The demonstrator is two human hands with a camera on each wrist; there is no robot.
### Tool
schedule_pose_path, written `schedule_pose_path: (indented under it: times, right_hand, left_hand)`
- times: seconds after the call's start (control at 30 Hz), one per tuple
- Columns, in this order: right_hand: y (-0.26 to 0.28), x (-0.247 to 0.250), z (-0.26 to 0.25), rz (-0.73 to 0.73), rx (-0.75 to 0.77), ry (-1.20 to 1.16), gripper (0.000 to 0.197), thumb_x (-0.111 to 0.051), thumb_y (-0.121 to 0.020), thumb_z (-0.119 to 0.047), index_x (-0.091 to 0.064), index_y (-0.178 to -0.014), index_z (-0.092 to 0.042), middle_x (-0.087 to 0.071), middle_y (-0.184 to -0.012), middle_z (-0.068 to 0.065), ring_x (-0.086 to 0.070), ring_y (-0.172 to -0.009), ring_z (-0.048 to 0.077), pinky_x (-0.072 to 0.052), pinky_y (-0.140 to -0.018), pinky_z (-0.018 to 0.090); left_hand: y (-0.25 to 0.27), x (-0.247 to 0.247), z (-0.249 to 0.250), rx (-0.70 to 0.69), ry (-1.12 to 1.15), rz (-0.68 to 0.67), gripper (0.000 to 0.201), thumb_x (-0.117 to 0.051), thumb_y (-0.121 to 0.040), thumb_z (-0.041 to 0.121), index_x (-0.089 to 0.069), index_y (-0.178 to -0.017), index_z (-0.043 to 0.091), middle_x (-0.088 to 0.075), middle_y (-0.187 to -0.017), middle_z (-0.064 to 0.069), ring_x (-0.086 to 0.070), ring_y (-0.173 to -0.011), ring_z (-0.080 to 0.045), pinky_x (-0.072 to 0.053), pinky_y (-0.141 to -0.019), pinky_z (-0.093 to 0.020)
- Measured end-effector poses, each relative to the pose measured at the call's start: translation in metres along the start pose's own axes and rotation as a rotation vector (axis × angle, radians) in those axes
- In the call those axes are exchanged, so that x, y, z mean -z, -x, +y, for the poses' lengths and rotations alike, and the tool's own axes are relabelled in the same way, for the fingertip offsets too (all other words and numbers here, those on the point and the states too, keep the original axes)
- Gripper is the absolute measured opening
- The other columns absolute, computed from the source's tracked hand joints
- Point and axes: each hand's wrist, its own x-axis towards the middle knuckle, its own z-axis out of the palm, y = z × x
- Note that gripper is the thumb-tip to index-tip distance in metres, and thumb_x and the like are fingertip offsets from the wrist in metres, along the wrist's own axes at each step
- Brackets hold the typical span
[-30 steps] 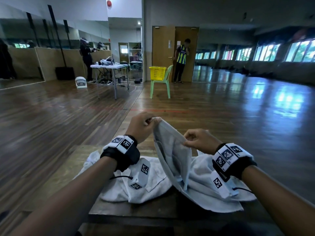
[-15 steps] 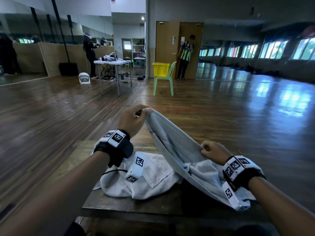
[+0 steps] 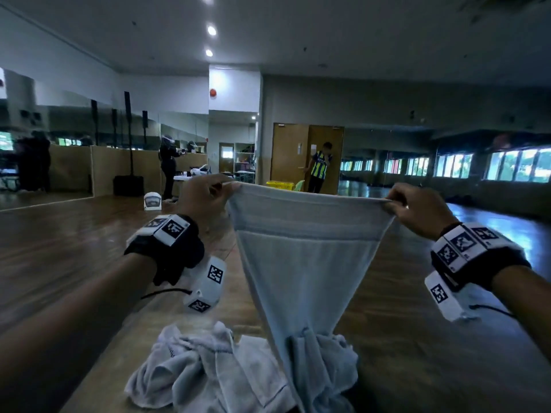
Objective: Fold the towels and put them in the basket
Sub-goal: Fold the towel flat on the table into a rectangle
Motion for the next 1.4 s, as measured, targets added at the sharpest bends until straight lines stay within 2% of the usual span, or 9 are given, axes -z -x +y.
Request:
schedule_pose_path:
  times: [0.13, 0.27, 0.4, 0.57, 0.73, 0.97, 1.1, 1.27, 1.4]
  right_hand:
    - [-0.019, 0.049, -0.018, 0.098, 0.045, 0.017, 0.005, -0.063, -0.086, -0.022, -0.06, -0.084, -0.018, -0.061, -0.079, 0.003, -0.057, -0.073, 0.022, -0.044, -0.073, 0.034]
    - [-0.034, 0.087, -0.035, 0.212, 0.08, 0.014, 0.006, -0.064, -0.086, -0.021, -0.062, -0.086, -0.016, -0.058, -0.078, 0.005, -0.054, -0.075, 0.021, -0.039, -0.071, 0.031]
    - [-0.047, 0.109, -0.045, 0.234, 0.126, -0.012, 0.008, -0.064, -0.085, -0.019, -0.062, -0.09, -0.013, -0.059, -0.083, 0.004, -0.053, -0.078, 0.02, -0.039, -0.075, 0.033]
    - [-0.056, 0.108, -0.053, 0.194, 0.152, -0.003, 0.01, -0.061, -0.088, -0.019, -0.062, -0.095, -0.012, -0.058, -0.087, 0.003, -0.053, -0.08, 0.019, -0.038, -0.076, 0.032]
    - [-0.065, 0.063, -0.037, 0.127, 0.117, 0.016, 0.006, -0.065, -0.085, -0.024, -0.059, -0.086, -0.023, -0.06, -0.082, 0.003, -0.055, -0.079, 0.022, -0.045, -0.087, 0.048]
    - [-0.057, -0.034, 0.005, -0.061, 0.047, 0.09, 0.009, -0.062, -0.087, -0.028, -0.054, -0.083, -0.029, -0.062, -0.085, 0.001, -0.061, -0.089, 0.031, -0.042, -0.092, 0.055]
    - [-0.061, -0.067, 0.017, -0.014, 0.054, 0.071, 0.005, -0.059, -0.088, -0.026, -0.056, -0.084, -0.026, -0.067, -0.088, 0.007, -0.061, -0.086, 0.032, -0.04, -0.094, 0.056]
    - [-0.055, -0.107, 0.029, -0.011, 0.029, 0.068, 0.004, -0.057, -0.089, -0.025, -0.058, -0.086, -0.027, -0.07, -0.091, 0.003, -0.063, -0.089, 0.029, -0.035, -0.1, 0.051]
    - [-0.023, -0.151, 0.04, -0.171, 0.004, -0.02, 0.005, -0.059, -0.088, -0.017, -0.061, -0.086, -0.021, -0.066, -0.084, 0.002, -0.062, -0.084, 0.027, -0.041, -0.094, 0.052]
  left_hand:
    - [-0.035, 0.042, 0.031, -0.102, -0.079, 0.029, 0.025, -0.06, -0.09, 0.024, -0.069, -0.103, 0.004, -0.07, -0.089, -0.014, -0.057, -0.073, -0.017, -0.038, -0.057, -0.018]
    - [-0.064, 0.074, 0.058, -0.116, -0.124, 0.083, 0.03, -0.056, -0.092, 0.033, -0.069, -0.105, 0.01, -0.069, -0.089, -0.01, -0.055, -0.072, -0.016, -0.04, -0.065, -0.021]
    - [-0.082, 0.096, 0.07, -0.147, -0.179, 0.128, 0.03, -0.055, -0.092, 0.034, -0.069, -0.106, 0.011, -0.064, -0.085, -0.006, -0.054, -0.074, -0.014, -0.04, -0.06, -0.018]
    - [-0.091, 0.101, 0.062, -0.134, -0.232, 0.093, 0.033, -0.054, -0.091, 0.039, -0.069, -0.102, 0.012, -0.059, -0.079, -0.003, -0.05, -0.054, 0.011, -0.031, -0.048, -0.002]
    - [-0.082, 0.067, 0.03, -0.071, -0.258, -0.031, 0.031, -0.057, -0.09, 0.036, -0.068, -0.105, 0.011, -0.063, -0.085, -0.007, -0.057, -0.076, -0.019, -0.041, -0.066, -0.024]
    - [-0.054, -0.013, -0.045, 0.051, -0.229, -0.193, 0.024, -0.064, -0.087, 0.031, -0.071, -0.097, 0.01, -0.065, -0.08, -0.011, -0.064, -0.081, -0.028, -0.049, -0.07, -0.034]
    - [-0.044, -0.04, -0.068, 0.049, -0.277, -0.15, 0.023, -0.063, -0.087, 0.028, -0.072, -0.098, 0.01, -0.066, -0.084, -0.009, -0.06, -0.08, -0.022, -0.038, -0.068, -0.027]
    - [-0.023, -0.064, -0.1, 0.046, -0.255, -0.184, 0.022, -0.064, -0.087, 0.025, -0.072, -0.1, 0.01, -0.071, -0.094, -0.015, -0.064, -0.085, -0.027, -0.046, -0.073, -0.031]
    - [0.028, -0.085, -0.134, 0.05, -0.247, -0.292, 0.013, -0.065, -0.086, 0.02, -0.072, -0.09, 0.009, -0.069, -0.083, -0.011, -0.065, -0.076, -0.026, -0.048, -0.066, -0.032]
